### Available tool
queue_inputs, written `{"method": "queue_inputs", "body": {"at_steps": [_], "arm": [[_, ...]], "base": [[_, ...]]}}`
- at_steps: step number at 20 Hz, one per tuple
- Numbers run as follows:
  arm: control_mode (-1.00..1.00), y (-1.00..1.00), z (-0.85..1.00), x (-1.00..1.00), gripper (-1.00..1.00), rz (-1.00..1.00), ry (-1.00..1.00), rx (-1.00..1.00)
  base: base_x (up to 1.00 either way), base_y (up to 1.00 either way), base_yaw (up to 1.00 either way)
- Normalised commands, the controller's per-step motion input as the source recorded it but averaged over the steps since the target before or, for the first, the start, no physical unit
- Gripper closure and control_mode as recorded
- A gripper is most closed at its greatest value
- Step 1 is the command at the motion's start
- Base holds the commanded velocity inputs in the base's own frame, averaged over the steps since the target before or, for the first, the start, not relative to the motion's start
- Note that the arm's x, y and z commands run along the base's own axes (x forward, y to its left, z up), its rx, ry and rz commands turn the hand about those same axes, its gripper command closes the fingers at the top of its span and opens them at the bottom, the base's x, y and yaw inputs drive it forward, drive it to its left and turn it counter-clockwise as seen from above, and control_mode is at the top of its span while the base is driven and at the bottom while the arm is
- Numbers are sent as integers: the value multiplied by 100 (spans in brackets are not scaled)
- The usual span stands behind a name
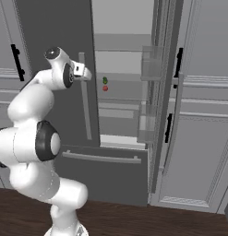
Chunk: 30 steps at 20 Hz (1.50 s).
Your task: Take the strawberry from the fridge and place it on top of the pancake, located on the dining counter.
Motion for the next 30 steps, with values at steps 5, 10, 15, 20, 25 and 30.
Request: {"method": "queue_inputs", "body": {"at_steps": [5,10,15,20,25,30], "arm": [[-100,1,-6,39,-100,0,-15,0],[-100,0,-8,55,-100,0,-7,0],[-100,0,-6,70,-100,0,-3,0],[-100,0,0,54,-100,0,0,0],[-100,8,0,31,100,0,-1,0],[-100,13,0,11,100,0,0,0]], "base": [[0,0,0],[0,0,0],[0,0,0],[0,0,0],[0,0,0],[0,0,0]]}}
